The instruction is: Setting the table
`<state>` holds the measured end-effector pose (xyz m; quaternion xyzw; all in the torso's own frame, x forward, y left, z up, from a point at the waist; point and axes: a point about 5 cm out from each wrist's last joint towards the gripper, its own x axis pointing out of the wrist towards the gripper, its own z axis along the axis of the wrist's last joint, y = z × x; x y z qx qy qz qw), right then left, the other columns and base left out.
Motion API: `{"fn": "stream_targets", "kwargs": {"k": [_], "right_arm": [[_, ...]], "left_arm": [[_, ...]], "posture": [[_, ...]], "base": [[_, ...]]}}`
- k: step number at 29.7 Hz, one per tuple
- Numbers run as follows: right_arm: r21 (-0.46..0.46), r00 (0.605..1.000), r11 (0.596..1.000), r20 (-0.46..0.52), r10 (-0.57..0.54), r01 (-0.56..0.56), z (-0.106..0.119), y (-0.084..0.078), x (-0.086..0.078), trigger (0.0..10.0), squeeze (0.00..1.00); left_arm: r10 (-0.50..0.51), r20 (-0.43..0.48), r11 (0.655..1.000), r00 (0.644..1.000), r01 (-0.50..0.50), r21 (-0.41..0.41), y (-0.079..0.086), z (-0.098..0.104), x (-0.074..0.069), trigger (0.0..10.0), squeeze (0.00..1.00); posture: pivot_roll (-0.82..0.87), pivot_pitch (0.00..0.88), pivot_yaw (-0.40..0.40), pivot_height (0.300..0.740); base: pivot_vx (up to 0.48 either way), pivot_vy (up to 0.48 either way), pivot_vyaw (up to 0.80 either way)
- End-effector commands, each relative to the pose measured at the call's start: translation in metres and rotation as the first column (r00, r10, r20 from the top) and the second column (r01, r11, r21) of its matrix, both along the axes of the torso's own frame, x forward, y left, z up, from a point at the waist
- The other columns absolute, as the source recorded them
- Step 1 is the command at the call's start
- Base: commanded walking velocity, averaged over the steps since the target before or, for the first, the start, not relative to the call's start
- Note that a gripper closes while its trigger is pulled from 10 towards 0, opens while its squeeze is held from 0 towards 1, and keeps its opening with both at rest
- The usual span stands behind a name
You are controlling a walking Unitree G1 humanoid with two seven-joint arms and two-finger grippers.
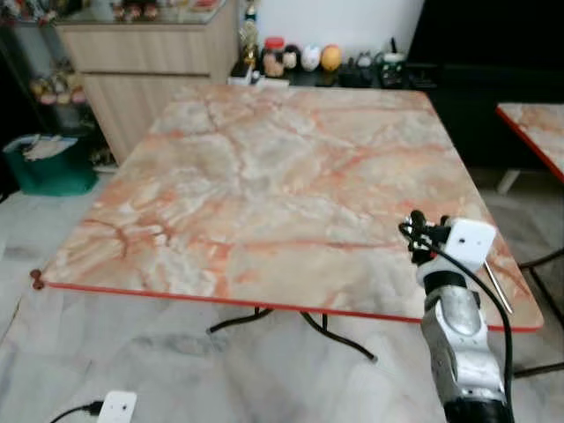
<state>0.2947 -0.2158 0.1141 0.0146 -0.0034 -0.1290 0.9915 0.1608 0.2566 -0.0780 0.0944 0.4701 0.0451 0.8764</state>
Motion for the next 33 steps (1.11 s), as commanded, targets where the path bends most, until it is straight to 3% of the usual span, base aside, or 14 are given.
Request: {"fn": "stream_targets", "kwargs": {"k": [1,6,7,8,15,16,17,25,33], "right_arm": [[-0.002,1.000,1.000,0.024,0.020,-0.019,0.009,0.008,0.003,10.0,0.00],[0.023,0.999,0.999,-0.022,-0.026,0.026,0.000,0.000,0.000,10.0,0.00],[0.023,0.999,1.000,-0.035,-0.020,0.021,-0.002,0.000,0.000,10.0,0.87],[0.019,0.999,1.000,-0.043,-0.017,0.017,-0.003,0.000,-0.001,10.0,1.00],[0.028,0.995,0.999,-0.098,-0.032,0.035,-0.008,-0.001,-0.003,10.0,1.00],[0.044,0.992,0.998,-0.121,-0.043,0.049,-0.011,-0.002,-0.004,10.0,0.64],[0.052,0.990,0.997,-0.132,-0.043,0.050,-0.013,-0.003,-0.004,10.0,0.00],[0.048,0.974,0.999,-0.228,-0.012,0.024,-0.021,-0.002,-0.001,10.0,0.00],[0.083,0.945,0.996,-0.326,0.005,0.024,-0.030,-0.001,0.004,10.0,0.00]], "left_arm": [[0.004,-0.031,1.000,1.000,-0.003,0.026,0.009,-0.001,-0.008,10.0,0.00],[-0.012,-0.059,1.000,0.998,0.013,0.017,0.008,-0.003,-0.013,10.0,0.00],[-0.008,-0.063,1.000,0.998,0.009,0.017,0.007,-0.004,-0.014,10.0,0.00],[-0.006,-0.067,1.000,0.998,0.008,0.018,0.007,-0.004,-0.015,10.0,0.00],[-0.006,-0.085,1.000,0.996,0.008,0.022,0.008,-0.006,-0.019,10.0,0.00],[-0.008,-0.094,1.000,0.996,0.011,0.025,0.010,-0.006,-0.021,10.0,0.00],[-0.004,-0.095,1.000,0.995,0.006,0.026,0.012,-0.005,-0.022,10.0,0.00],[0.012,-0.094,0.999,0.996,-0.009,0.033,0.023,-0.003,-0.026,10.0,0.00],[-0.011,-0.081,1.000,0.997,0.012,0.008,0.002,-0.008,-0.019,10.0,0.00]], "posture": [[0.04,0.000,0.008,0.711],[0.04,0.000,0.010,0.711],[0.04,0.000,0.010,0.711],[0.04,0.000,0.009,0.711],[0.04,0.000,0.006,0.711],[0.04,0.000,0.008,0.711],[0.04,0.000,0.008,0.711],[0.04,0.000,0.008,0.711],[0.05,0.000,-0.002,0.711]], "base": [[0.251,0.000,0.00],[0.000,0.000,0.00],[0.000,0.000,0.00],[0.000,0.000,0.00],[0.000,0.000,0.00],[0.000,0.000,0.00],[0.000,0.000,0.00],[0.000,0.000,0.00],[0.000,0.000,0.00]]}}
